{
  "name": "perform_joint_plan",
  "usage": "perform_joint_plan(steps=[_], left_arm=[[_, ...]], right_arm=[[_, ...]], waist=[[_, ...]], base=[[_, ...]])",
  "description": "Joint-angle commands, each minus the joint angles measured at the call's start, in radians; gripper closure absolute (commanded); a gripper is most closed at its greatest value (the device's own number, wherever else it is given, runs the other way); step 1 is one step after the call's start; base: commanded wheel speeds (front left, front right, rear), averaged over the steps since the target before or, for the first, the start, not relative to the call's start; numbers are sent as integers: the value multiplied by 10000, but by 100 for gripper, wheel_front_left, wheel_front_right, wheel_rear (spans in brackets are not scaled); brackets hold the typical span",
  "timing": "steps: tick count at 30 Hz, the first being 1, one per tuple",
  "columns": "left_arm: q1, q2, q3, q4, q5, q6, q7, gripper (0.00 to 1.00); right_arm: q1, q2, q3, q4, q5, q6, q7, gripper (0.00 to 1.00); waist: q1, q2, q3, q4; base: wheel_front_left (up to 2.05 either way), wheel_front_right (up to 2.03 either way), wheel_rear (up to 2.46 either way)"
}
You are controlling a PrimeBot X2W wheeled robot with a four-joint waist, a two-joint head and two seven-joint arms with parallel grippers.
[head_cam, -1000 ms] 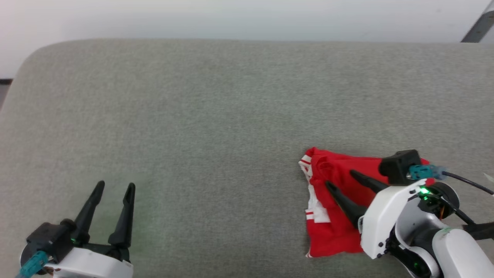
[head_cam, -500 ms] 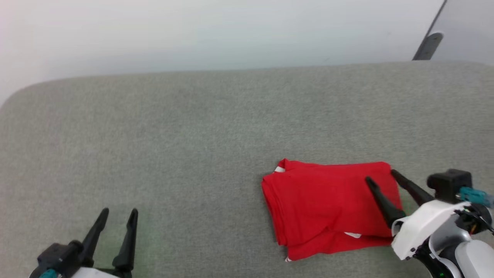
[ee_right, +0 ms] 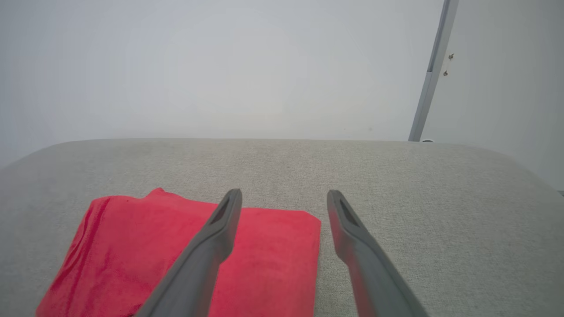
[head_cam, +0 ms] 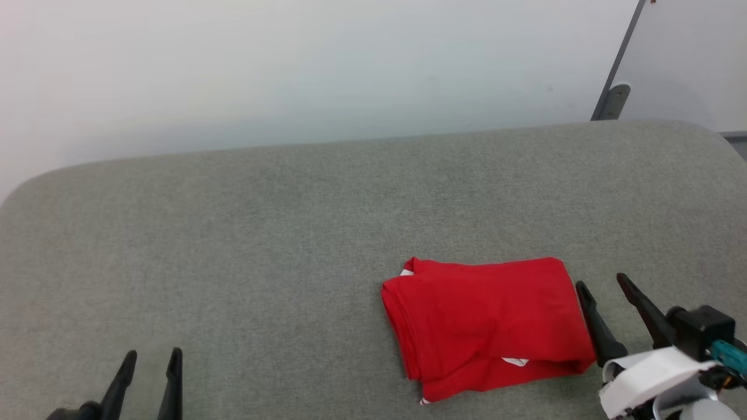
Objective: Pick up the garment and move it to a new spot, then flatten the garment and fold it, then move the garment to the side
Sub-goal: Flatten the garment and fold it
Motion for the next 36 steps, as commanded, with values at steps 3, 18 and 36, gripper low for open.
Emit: perform_joint_plan(steps=[3, 18, 36], left_arm=[[301, -122, 129, -216, 158, 27, 7, 0], [1693, -573, 771, -1463, 520, 27, 7, 0], [1640, -654, 663, -1841, 613, 27, 7, 0]], right_arm=[[381, 136, -365, -119, -194, -17, -206, 0], [2584, 452, -1820, -2249, -852, -17, 43, 0], [3476, 959, -2311, -3676, -1067, -17, 682, 0]], waist=[[0, 0, -186, 178], [0, 0, -276, 635], [0, 0, -320, 703]], base=[[0, 0, 0], [0, 0, 0], [0, 0, 0]])
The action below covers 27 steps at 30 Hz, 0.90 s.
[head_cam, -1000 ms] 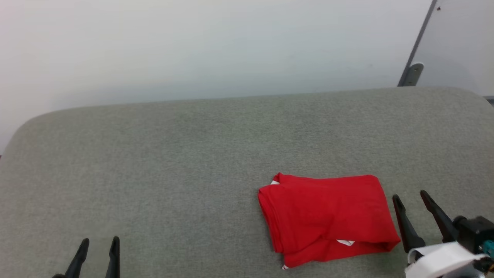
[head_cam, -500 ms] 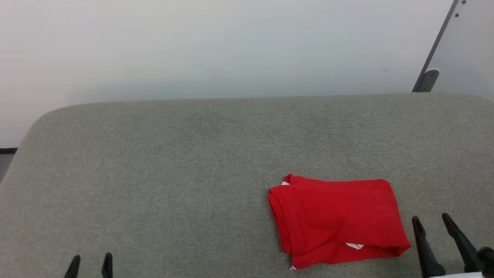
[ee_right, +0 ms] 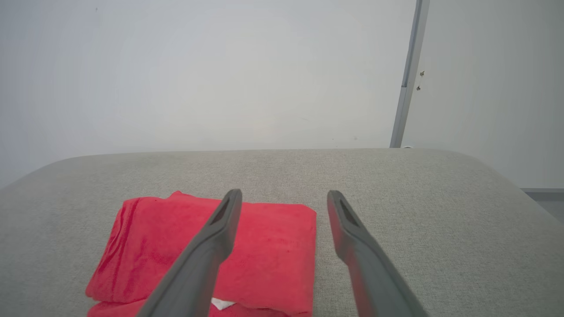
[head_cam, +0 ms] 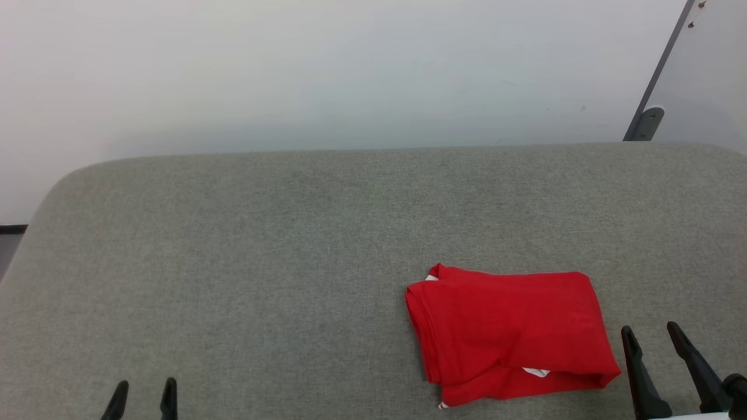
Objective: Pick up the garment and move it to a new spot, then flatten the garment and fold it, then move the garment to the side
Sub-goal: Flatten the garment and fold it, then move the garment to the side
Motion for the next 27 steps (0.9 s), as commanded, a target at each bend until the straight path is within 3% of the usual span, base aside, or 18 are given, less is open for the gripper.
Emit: perform_joint_plan(steps=[1, 8, 13, 18, 25, 26, 27], left_arm=[[-70, -27, -11, 17, 54, 27, 7, 0], [-161, 10, -154, -6, 140, 27, 7, 0], [-468, 137, -248, -162, 206, 27, 8, 0], [-912, 344, -296, -388, -18, 27, 8, 0], [-1624, 951, -420, -725, -542, 28, 8, 0], [-1624, 951, -420, -725, -542, 28, 8, 0], [-1826, 1111, -469, -780, -690, 28, 8, 0]], right_arm=[[166, 45, -5, -31, 30, -17, 11, 0], [-80, 42, 103, 38, 38, -17, 257, 0], [-639, -83, 68, 211, -277, -17, 1044, 0], [-1713, -382, 461, 326, -505, -17, 3177, 0], [-3183, -572, 556, 167, -251, -17, 7093, 0], [-3183, -572, 556, 167, -251, -17, 7093, 0], [-3407, -511, 387, 19, -247, -17, 8147, 0]], waist=[[0, 0, -2, 9], [0, 0, 49, 71], [0, 0, 348, 122], [0, 0, 1026, 83], [0, 0, 2306, 33], [0, 0, 2306, 33], [0, 0, 2588, 51]], base=[[0, 0, 0], [0, 0, 0], [0, 0, 0], [0, 0, 0], [0, 0, 0], [0, 0, 0], [0, 0, 0]])
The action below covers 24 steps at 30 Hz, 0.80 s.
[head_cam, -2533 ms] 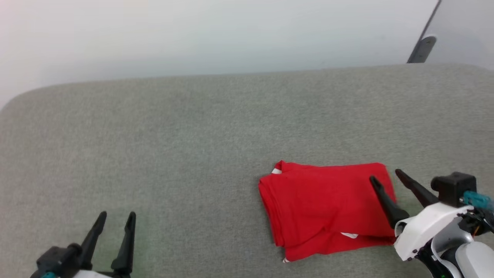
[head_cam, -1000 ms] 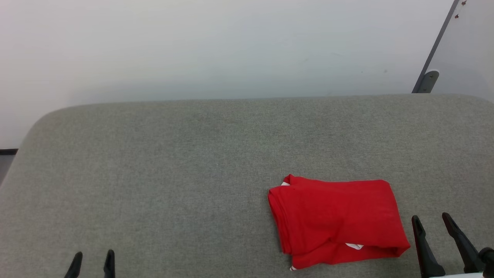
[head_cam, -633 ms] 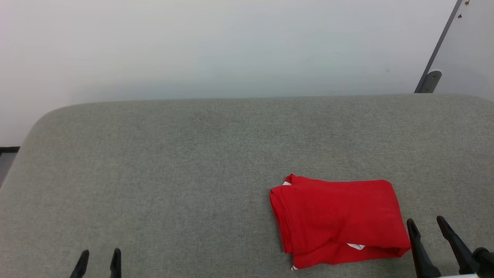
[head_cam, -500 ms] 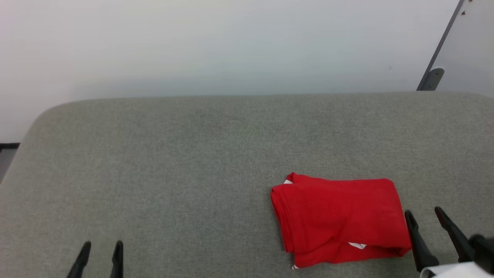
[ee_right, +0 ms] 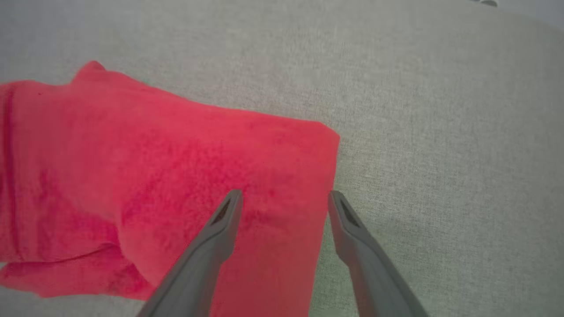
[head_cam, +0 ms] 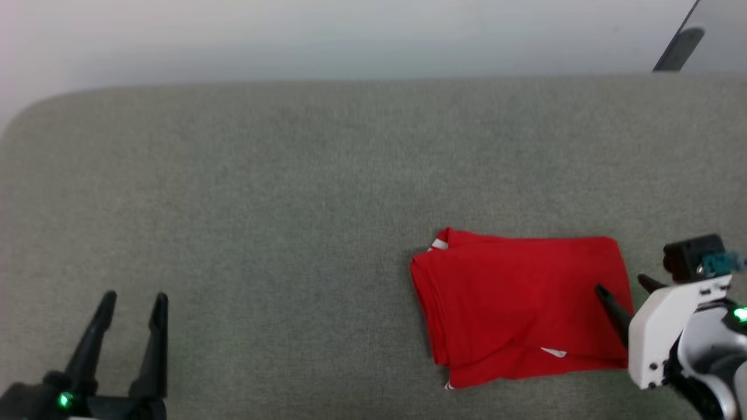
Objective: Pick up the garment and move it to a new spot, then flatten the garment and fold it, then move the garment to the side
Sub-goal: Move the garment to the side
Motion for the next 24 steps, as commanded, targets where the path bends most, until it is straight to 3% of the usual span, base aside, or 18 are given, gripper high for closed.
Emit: perform_joint_plan(steps=[1, 4, 10, 19, 20, 21, 22, 23, 24], left_arm=[[-235, 150, -91, -74, -163, 26, 8, 0], [-543, 378, -208, -220, -397, 28, 8, 0], [-973, 665, -285, -432, -719, 28, 8, 0], [-1513, 1110, -525, -486, -1020, 28, 8, 0], [-1556, 1153, -529, -479, -1030, 28, 8, 0], [-1590, 1190, -531, -481, -1041, 28, 8, 0], [-1609, 1222, -537, -486, -1056, 28, 8, 0], [-1612, 1249, -529, -488, -1068, 28, 8, 0], [-1624, 1272, -514, -494, -1069, 28, 8, 0]], right_arm=[[-153, 140, -270, -170, -5, -17, 745, 0], [-242, 409, -740, -550, -66, -17, 2336, 0], [-291, 1075, -1278, -1336, -464, -17, 3645, 0], [-464, 1987, -1293, -717, -1276, -16, 3628, 0], [-437, 2040, -1268, -606, -1332, -16, 3548, 25], [-459, 2081, -1271, -480, -1328, -16, 3467, 71], [-493, 2103, -1230, -376, -1355, -16, 3369, 80], [-522, 2127, -1209, -298, -1341, -16, 3249, 100], [-565, 2139, -1201, -264, -1314, -16, 3100, 100]], waist=[[0, 0, 874, 3], [0, 0, 1231, 56], [0, 0, 1766, 111], [0, 0, 2426, 52], [0, 0, 2469, 28], [0, 0, 2500, 6], [0, 0, 2526, -27], [0, 0, 2544, -71], [0, 0, 2560, -122]], base=[[0, 0, 0], [0, 0, 0], [0, 0, 0], [0, 0, 0], [0, 0, 0], [0, 0, 0], [0, 0, 0], [0, 0, 0], [0, 0, 0]])
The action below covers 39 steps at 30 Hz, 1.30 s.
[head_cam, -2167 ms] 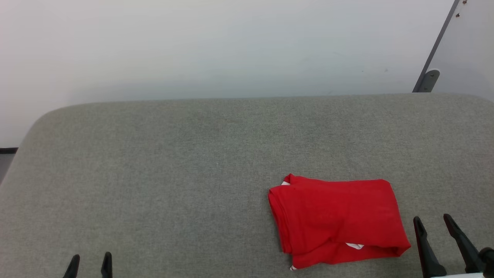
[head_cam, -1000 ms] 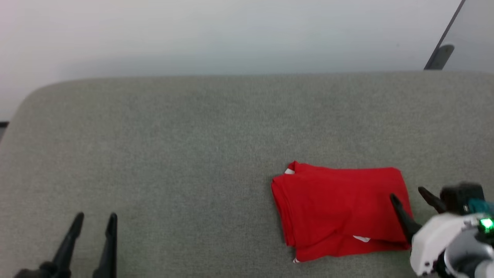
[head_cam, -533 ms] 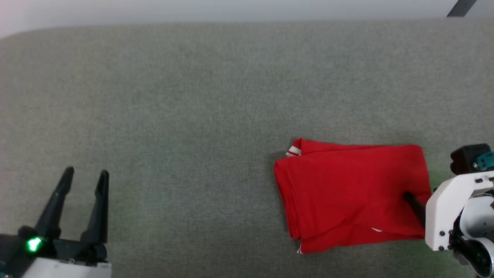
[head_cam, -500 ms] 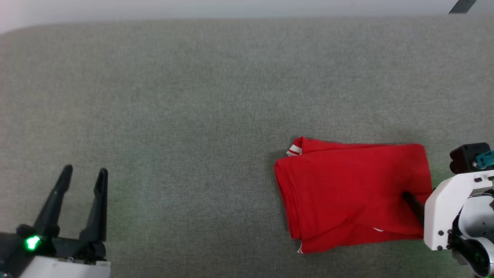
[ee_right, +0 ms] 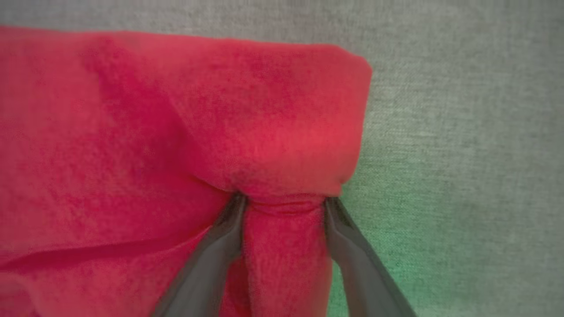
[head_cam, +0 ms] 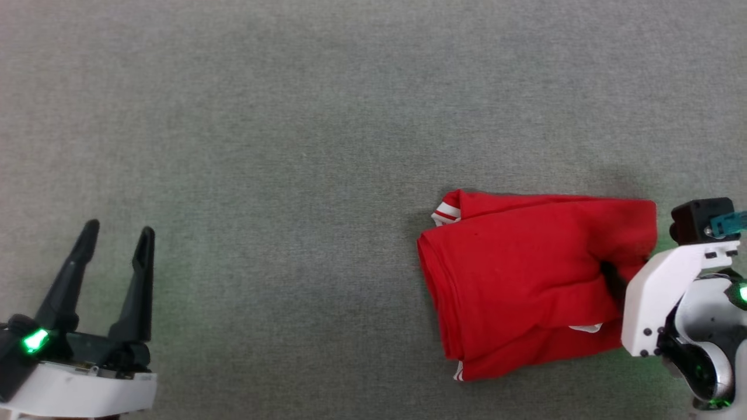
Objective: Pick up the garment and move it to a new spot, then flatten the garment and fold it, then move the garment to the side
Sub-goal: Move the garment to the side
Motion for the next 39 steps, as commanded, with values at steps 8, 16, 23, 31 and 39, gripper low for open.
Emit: perform_joint_plan(steps=[8, 16, 23, 31, 39], left_arm=[[-54, 253, 71, -318, 42, 28, 8, 0], [-520, 1051, -297, -971, 264, 28, 8, 0], [-1786, 2299, -681, -1745, 198, 28, 8, 0], [-3758, 3727, -1465, -2395, 69, 28, 8, 0], [-5005, 4562, -1803, -2674, -182, 28, 8, 0]], right_arm=[[249, 69, -376, 150, 266, -31, -1080, 100], [649, 126, -1301, -969, 607, -19, -2136, 100], [92, 143, -2551, -1341, 649, -19, -3378, 100], [-1627, 146, -3942, -677, -291, -19, -4573, 100], [-3195, -85, -4707, 181, -982, -19, -5405, 100]], waist=[[0, 0, 15, -790], [0, 0, 361, -1901], [0, 0, 1148, -2854], [0, 0, 2079, -3380], [0, 0, 2731, -3474]], base=[[0, 0, 0], [0, 0, 0], [0, 0, 0], [0, 0, 0], [0, 0, 0]])
